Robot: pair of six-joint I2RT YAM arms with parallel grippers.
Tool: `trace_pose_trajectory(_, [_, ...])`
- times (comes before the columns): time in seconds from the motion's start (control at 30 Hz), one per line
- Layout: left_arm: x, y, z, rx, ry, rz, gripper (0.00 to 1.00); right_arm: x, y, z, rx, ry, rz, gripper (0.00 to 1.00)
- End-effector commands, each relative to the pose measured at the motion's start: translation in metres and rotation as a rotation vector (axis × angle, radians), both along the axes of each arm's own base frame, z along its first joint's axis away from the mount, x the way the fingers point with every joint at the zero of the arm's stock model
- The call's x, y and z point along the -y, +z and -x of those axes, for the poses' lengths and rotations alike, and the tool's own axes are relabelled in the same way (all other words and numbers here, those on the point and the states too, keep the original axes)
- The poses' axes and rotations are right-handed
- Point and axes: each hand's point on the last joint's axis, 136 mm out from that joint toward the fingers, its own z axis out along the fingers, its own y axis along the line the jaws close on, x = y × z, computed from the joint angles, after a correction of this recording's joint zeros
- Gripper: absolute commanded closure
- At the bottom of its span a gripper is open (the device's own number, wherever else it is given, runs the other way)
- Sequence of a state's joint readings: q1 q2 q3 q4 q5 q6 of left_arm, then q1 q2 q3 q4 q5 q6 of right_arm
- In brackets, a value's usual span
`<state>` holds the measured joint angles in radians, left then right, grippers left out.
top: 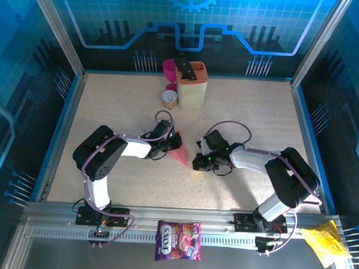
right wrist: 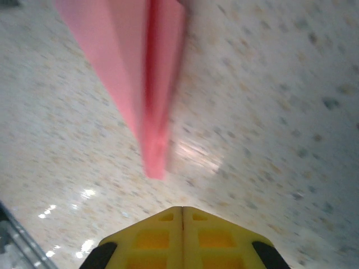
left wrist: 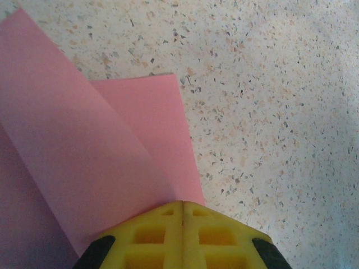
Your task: Fold a paper plane with a square sheet of paper (pick it up from the middle)
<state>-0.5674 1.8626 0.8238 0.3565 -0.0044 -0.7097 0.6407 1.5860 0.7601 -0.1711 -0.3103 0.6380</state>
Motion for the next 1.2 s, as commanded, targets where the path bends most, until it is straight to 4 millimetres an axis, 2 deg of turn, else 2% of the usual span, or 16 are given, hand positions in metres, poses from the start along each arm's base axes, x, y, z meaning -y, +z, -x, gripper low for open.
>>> trace_pose_trajectory(0.0, [-0.036,-0.055,0.029,-0.169,0.063,-0.147,1.0,-0.026,0.022,-0.01,0.013,0.003,-0.051,1.0])
trace_pose_trajectory(0.07, [-0.036,-0.056,0.029,-0.169,0.062,-0.147,1.0,-0.036,0.019,-0.015,0.005,0.002,-0.061,1.0])
trace_pose_trajectory(0.1, [-0.036,-0.055,0.029,-0.167,0.061,-0.147,1.0,-0.046,0.024,-0.022,0.015,0.005,-0.078,1.0])
trace_pose_trajectory(0.17, [-0.036,-0.055,0.029,-0.168,0.062,-0.147,1.0,-0.057,0.017,-0.029,0.007,0.0,-0.079,1.0])
trace_pose_trajectory(0.3, [-0.036,-0.056,0.03,-0.17,0.063,-0.145,1.0,-0.058,-0.01,-0.037,-0.026,-0.048,-0.041,1.0])
trace_pose_trajectory(0.37, [-0.036,-0.057,0.03,-0.174,0.063,-0.144,1.0,-0.056,-0.024,-0.035,-0.054,-0.055,-0.022,1.0])
trace_pose_trajectory(0.47, [-0.036,-0.056,0.031,-0.176,0.067,-0.134,1.0,-0.041,-0.046,-0.026,-0.095,-0.087,0.037,1.0])
trace_pose_trajectory(0.57, [-0.035,-0.052,0.029,-0.171,0.071,-0.121,1.0,-0.026,-0.056,-0.02,-0.123,-0.131,0.078,1.0])
trace_pose_trajectory(0.6, [-0.035,-0.051,0.027,-0.172,0.076,-0.113,1.0,-0.016,-0.066,-0.012,-0.151,-0.147,0.103,1.0])
trace_pose_trajectory(0.83, [-0.045,-0.043,0.012,-0.169,0.12,-0.086,1.0,0.019,-0.092,0.004,-0.258,-0.228,0.177,1.0])
trace_pose_trajectory(1.17, [-0.063,-0.039,-0.009,-0.177,0.166,-0.085,1.0,0.036,-0.112,0.016,-0.31,-0.241,0.233,1.0])
